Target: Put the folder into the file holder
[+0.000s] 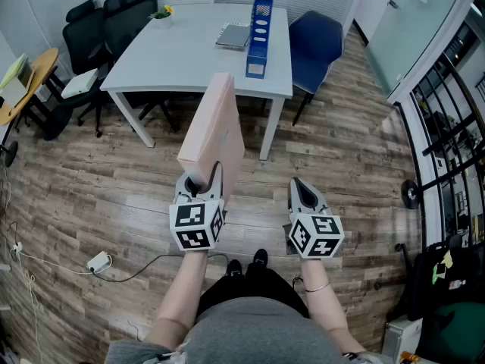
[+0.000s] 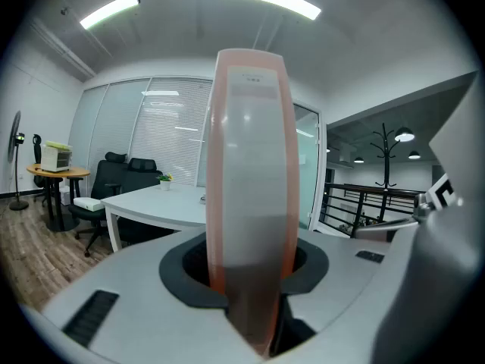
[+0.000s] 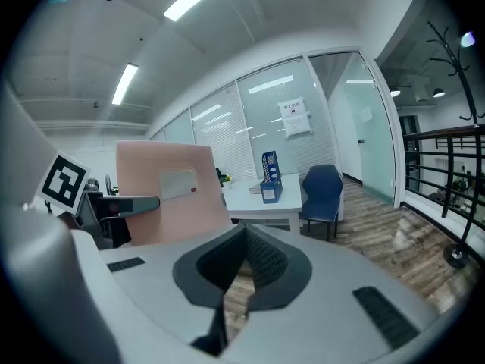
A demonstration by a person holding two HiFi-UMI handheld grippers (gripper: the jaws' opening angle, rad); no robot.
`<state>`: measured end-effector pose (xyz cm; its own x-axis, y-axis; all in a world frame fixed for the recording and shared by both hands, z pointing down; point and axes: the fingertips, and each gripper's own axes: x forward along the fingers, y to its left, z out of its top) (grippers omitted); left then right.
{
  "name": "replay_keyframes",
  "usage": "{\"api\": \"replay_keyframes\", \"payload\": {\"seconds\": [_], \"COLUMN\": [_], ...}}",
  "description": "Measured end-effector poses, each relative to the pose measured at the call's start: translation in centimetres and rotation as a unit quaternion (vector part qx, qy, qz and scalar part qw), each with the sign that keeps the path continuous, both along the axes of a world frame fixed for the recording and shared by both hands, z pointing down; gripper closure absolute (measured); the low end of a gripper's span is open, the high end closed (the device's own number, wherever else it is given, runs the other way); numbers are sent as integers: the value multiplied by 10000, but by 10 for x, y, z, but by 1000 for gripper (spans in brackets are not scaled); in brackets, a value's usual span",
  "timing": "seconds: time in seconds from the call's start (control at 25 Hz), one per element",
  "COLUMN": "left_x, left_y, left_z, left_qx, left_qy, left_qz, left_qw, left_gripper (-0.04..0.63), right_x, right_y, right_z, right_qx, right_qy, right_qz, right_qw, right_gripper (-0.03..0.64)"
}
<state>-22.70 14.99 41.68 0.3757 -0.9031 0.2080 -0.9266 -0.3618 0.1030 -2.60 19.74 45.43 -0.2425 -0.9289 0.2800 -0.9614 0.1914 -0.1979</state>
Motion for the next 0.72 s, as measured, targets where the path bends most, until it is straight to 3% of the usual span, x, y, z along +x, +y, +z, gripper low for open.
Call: {"api": "replay_keyframes", "payload": {"seconds": [0.72], "left_x": [39], "left_y": [-35], "left_z": [-17], "left_qx": [108], "left_qy": [-22], "left_qz": [-323], "left_qw": [9994], "left_gripper": [449], "right_x": [62], "right_y": [-36], "right_z": [-1], "right_qx": [68], "right_qy": [-193], "right_qz": [-151], "right_qw": [9997], "right_gripper": [611]}}
